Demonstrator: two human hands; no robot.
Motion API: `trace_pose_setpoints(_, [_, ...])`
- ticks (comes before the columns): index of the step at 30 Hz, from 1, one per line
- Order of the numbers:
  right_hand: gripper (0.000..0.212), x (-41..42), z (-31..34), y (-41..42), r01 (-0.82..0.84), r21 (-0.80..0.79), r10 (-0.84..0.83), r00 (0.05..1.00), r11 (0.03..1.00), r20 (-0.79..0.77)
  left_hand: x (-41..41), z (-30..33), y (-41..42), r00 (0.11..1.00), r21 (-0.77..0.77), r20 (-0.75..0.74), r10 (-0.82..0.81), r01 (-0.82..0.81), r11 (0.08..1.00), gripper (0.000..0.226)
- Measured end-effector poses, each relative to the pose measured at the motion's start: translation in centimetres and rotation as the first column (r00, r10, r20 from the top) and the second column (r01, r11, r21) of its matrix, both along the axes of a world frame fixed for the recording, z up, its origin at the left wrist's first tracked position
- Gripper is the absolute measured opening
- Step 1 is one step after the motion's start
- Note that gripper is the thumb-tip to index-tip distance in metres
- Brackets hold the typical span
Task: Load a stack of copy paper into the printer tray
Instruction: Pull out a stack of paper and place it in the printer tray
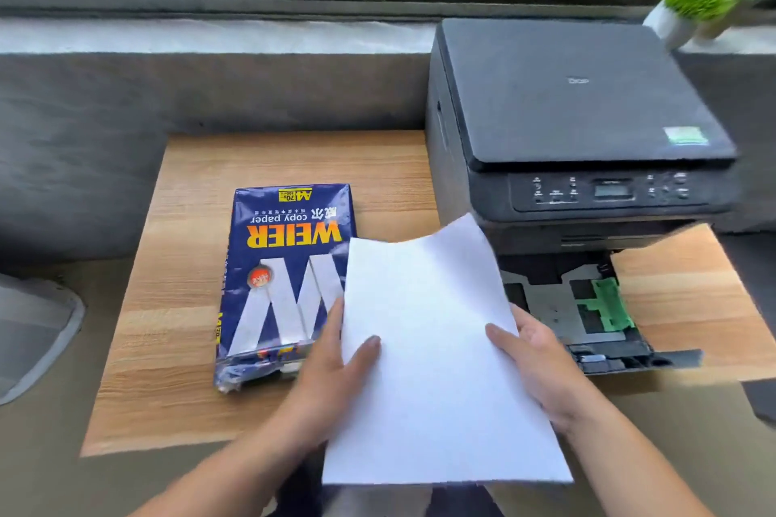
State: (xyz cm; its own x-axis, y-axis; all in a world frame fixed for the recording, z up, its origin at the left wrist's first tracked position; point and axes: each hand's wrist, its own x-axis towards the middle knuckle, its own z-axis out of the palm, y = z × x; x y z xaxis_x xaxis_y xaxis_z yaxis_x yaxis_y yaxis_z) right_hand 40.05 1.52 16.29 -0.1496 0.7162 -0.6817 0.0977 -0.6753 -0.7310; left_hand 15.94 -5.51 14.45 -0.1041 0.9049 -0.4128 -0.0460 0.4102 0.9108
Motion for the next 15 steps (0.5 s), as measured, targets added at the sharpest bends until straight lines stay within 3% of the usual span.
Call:
trace_pose_setpoints(3, [0.029, 6.2, -2.3, 0.8, -0.082, 0.036, 0.076, 0.987, 0.996, 0.144, 7.0, -0.9, 0.3, 0.99, 0.04, -0.128, 0.068, -0.063, 0.997, 0.059])
trace_pose_setpoints(7, [0.043, 15.6, -5.7, 2.7, -0.223, 0.079, 0.194, 0.942, 0.972, 0.276, 15.7, -3.1, 0.7, 0.982, 0.035, -0.186, 0.016, -0.009, 0.999, 0.067])
trace_pose_setpoints(10, [0.039, 21.3, -7.4, 4.3, -0.202, 0.054, 0.181, 0.949, 0.978, 0.258, 20.8, -4.6, 2.1, 0.979, -0.034, -0.202, -0.016, 0.01, 0.999, 0.071])
trace_pose_setpoints(15, [0.034, 24.7, -8.1, 7.3, -0.162, 0.098, 0.122, 0.937, 0.982, 0.327, 24.8, -6.2, 5.8, 0.924, -0.174, -0.364, -0.116, 0.054, 0.983, 0.076])
